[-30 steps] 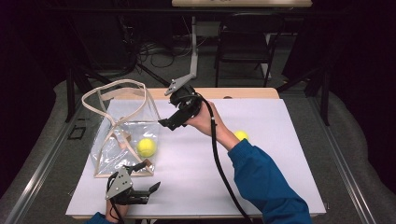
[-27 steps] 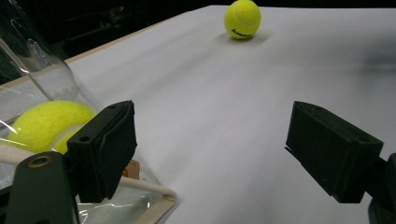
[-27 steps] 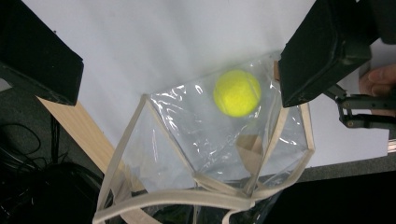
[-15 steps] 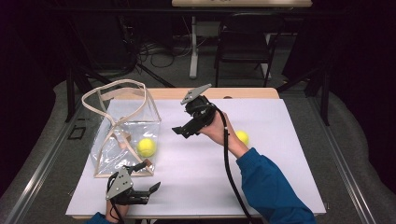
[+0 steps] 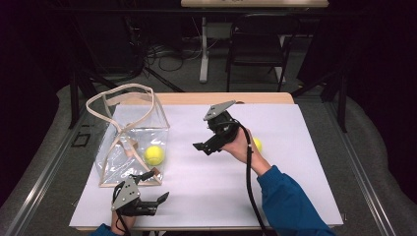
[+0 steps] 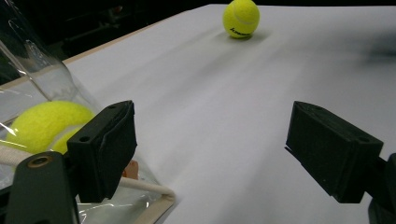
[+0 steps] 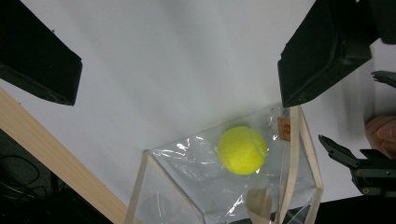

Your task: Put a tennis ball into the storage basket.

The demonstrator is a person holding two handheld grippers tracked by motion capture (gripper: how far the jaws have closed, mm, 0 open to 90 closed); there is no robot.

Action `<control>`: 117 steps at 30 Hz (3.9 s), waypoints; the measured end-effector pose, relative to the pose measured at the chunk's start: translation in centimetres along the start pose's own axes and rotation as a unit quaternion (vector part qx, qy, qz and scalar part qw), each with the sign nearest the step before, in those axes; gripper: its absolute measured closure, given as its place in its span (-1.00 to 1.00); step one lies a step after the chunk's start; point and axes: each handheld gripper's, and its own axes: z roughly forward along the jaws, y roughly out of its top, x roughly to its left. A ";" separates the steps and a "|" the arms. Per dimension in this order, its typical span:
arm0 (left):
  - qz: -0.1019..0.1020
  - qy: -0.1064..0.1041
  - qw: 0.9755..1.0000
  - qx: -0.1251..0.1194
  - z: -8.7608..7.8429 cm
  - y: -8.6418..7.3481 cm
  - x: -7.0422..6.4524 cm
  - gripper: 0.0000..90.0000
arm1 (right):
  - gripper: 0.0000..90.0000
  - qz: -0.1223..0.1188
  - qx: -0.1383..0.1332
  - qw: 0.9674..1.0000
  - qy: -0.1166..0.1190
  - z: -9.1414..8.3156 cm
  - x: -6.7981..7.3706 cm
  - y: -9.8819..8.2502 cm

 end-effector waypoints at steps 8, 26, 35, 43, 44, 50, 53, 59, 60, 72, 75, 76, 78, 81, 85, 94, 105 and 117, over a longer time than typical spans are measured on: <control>0.000 0.000 1.000 0.000 0.1 0.0 0.0 -0.64 | -1.00 0.007 -0.005 1.000 0.002 -0.5 0.4 -1.9; 0.000 0.003 1.000 0.003 0.1 -0.1 0.0 -0.64 | -1.00 0.052 0.002 0.999 -0.005 -0.9 -0.2 -8.0; 0.001 0.002 1.000 0.006 0.2 0.0 0.0 -0.64 | -1.00 0.073 0.005 0.997 -0.017 -1.3 -0.2 -10.4; 0.003 0.003 1.000 0.007 0.2 -0.1 -0.1 -0.64 | -1.00 0.059 0.015 0.997 -0.040 -1.7 0.4 -11.2; 0.003 0.003 1.000 0.005 0.2 -0.1 -0.1 -0.64 | -1.00 0.062 0.014 0.997 -0.039 -1.7 0.4 -11.2; 0.004 0.003 1.000 0.007 0.1 -0.1 -0.1 -0.64 | -1.00 0.068 0.017 0.996 -0.046 -2.2 0.4 -11.8; 0.005 0.004 1.000 0.006 0.1 -0.1 -0.1 -0.64 | -1.00 0.067 0.019 0.996 -0.051 -2.3 0.6 -12.1; 0.005 0.003 1.000 0.007 0.1 -0.1 -0.1 -0.64 | -1.00 0.067 0.018 0.996 -0.055 -2.5 0.7 -12.6; 0.005 0.003 1.000 0.007 0.1 -0.1 -0.2 -0.64 | -1.00 0.067 0.020 0.996 -0.056 -2.5 0.7 -12.7; 0.006 0.003 1.000 0.008 0.1 -0.1 -0.1 -0.64 | -1.00 0.071 0.028 0.994 -0.074 -3.5 0.2 -13.4; 0.006 0.003 1.000 0.008 0.0 -0.1 -0.1 -0.64 | -1.00 0.072 0.025 0.994 -0.077 -3.8 -0.1 -13.5; 0.006 0.003 1.000 0.008 0.0 -0.1 -0.1 -0.64 | -1.00 0.071 0.025 0.994 -0.081 -3.9 -0.2 -13.5; 0.006 0.003 1.000 0.007 0.0 -0.1 -0.1 -0.64 | -1.00 0.074 0.023 0.994 -0.083 -4.1 -0.4 -13.5; 0.005 0.003 1.000 0.008 0.1 -0.1 -0.1 -0.64 | -1.00 0.075 0.019 0.993 -0.090 -4.5 -0.8 -13.6; 0.006 0.003 1.000 0.008 0.1 -0.1 -0.1 -0.64 | -1.00 0.081 0.017 0.992 -0.098 -4.9 -1.3 -13.8; 0.004 0.005 1.000 0.008 0.1 -0.1 -0.2 -0.64 | -1.00 0.098 0.004 0.988 -0.117 -5.8 -2.7 -14.4; 0.005 0.004 1.000 0.008 0.2 -0.1 -0.1 -0.64 | -1.00 0.121 0.001 0.984 -0.130 -6.1 -4.4 -15.3; 0.005 0.003 1.000 0.010 0.2 -0.1 -0.1 -0.64 | -1.00 0.141 0.005 0.980 -0.143 -5.6 -5.9 -15.9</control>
